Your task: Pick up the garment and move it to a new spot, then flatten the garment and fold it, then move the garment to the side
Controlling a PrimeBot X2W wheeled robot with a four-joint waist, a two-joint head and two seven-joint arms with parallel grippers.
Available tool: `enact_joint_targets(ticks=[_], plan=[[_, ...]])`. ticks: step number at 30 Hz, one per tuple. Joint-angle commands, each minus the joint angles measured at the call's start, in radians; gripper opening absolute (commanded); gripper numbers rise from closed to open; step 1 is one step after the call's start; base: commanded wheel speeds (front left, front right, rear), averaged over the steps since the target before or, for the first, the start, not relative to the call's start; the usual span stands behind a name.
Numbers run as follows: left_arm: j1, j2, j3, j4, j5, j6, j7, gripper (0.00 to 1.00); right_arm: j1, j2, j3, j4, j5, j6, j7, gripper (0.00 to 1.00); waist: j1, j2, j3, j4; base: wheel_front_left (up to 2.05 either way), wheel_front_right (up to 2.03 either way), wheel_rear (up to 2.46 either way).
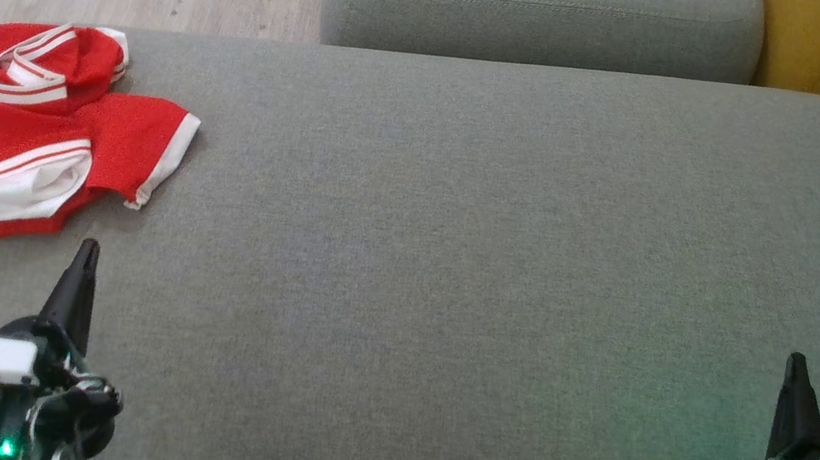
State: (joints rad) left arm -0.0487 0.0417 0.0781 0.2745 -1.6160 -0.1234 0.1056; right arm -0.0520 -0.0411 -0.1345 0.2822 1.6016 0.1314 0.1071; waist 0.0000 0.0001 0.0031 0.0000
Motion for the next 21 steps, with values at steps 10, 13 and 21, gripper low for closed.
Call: enact_joint_targets(ticks=[10, 13, 21], plan=[[-0.059, 0.009, 0.035, -0.03, 0.007, -0.007, 0.007, 0.0, -0.056, -0.009, 0.021, -0.037, 0.007, -0.001, 0.006, 0.0, 0.0, -0.0001, 0.0, 0.0, 0.0, 0.0, 0.0], [-0.059, 0.009, 0.035, -0.03, 0.007, -0.007, 0.007, 0.0, -0.056, -0.009, 0.021, -0.037, 0.007, -0.001, 0.006, 0.0, 0.0, -0.0001, 0.0, 0.0, 0.0, 0.0, 0.0], [0.001, 0.0, -0.02, 0.005, 0.005, 0.003, -0.019, 1.0, 0.011, -0.001, 0.006, -0.006, -0.007, 0.0, -0.014, 1.0, 0.0, -0.0001, -0.001, 0.0, 0.0, 0.0, 0.0]])
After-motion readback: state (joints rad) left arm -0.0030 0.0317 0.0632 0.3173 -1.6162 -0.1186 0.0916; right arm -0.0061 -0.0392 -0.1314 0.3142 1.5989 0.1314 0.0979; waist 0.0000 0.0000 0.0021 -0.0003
